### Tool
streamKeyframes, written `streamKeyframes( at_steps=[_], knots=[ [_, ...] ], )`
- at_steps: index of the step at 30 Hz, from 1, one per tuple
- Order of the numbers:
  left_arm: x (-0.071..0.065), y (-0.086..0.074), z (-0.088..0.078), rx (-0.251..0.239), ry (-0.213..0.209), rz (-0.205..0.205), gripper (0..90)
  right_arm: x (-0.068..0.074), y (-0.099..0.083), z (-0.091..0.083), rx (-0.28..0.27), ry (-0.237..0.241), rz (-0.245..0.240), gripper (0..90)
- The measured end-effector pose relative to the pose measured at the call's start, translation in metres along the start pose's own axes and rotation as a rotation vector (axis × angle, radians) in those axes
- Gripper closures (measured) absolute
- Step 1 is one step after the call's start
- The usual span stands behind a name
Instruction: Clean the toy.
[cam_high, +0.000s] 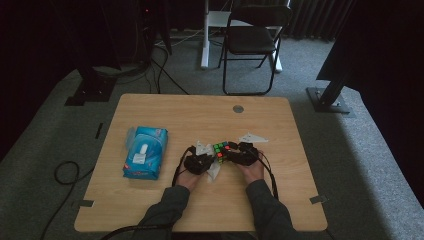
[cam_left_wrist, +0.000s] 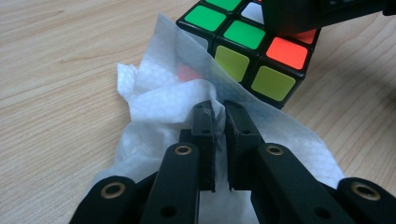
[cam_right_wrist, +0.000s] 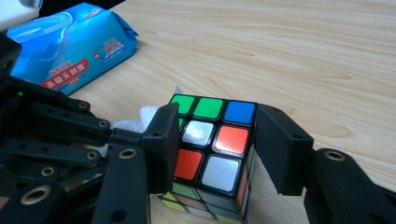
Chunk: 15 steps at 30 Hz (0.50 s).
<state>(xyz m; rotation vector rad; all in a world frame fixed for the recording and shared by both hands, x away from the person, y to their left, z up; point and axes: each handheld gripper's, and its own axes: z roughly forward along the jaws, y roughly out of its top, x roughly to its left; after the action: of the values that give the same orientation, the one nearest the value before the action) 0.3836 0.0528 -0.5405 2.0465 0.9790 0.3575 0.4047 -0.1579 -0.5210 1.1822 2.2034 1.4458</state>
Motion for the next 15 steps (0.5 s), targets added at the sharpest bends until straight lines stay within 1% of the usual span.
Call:
streamKeyframes(
  at_steps=[2,4,6,9,11,14,15],
  knots=[
    [0.000,0.004,-0.006,-0.031,-0.013,-0.010,83.9,0.000,0.000,0.000,0.000,0.000,0.001,50.6],
    [-0.001,0.008,-0.012,-0.053,-0.014,-0.004,83.7,0.000,0.000,0.000,-0.002,0.002,0.003,50.5],
    [-0.001,0.011,-0.014,-0.059,-0.015,0.013,83.7,0.000,0.000,0.000,-0.003,0.003,0.005,50.5],
    [-0.003,0.010,-0.014,-0.052,-0.022,0.001,83.8,-0.001,-0.001,0.000,-0.003,0.004,0.009,50.5],
    [-0.006,0.008,-0.012,-0.028,-0.015,0.014,84.1,-0.001,-0.001,0.000,-0.003,0.005,0.009,50.5],
    [-0.006,0.004,-0.004,0.033,-0.023,0.029,83.7,-0.001,-0.001,0.000,-0.003,0.006,0.011,51.0],
    [-0.005,0.003,-0.001,0.061,-0.024,0.032,83.2,-0.001,-0.001,0.000,-0.003,0.006,0.011,50.9]
  ],
)
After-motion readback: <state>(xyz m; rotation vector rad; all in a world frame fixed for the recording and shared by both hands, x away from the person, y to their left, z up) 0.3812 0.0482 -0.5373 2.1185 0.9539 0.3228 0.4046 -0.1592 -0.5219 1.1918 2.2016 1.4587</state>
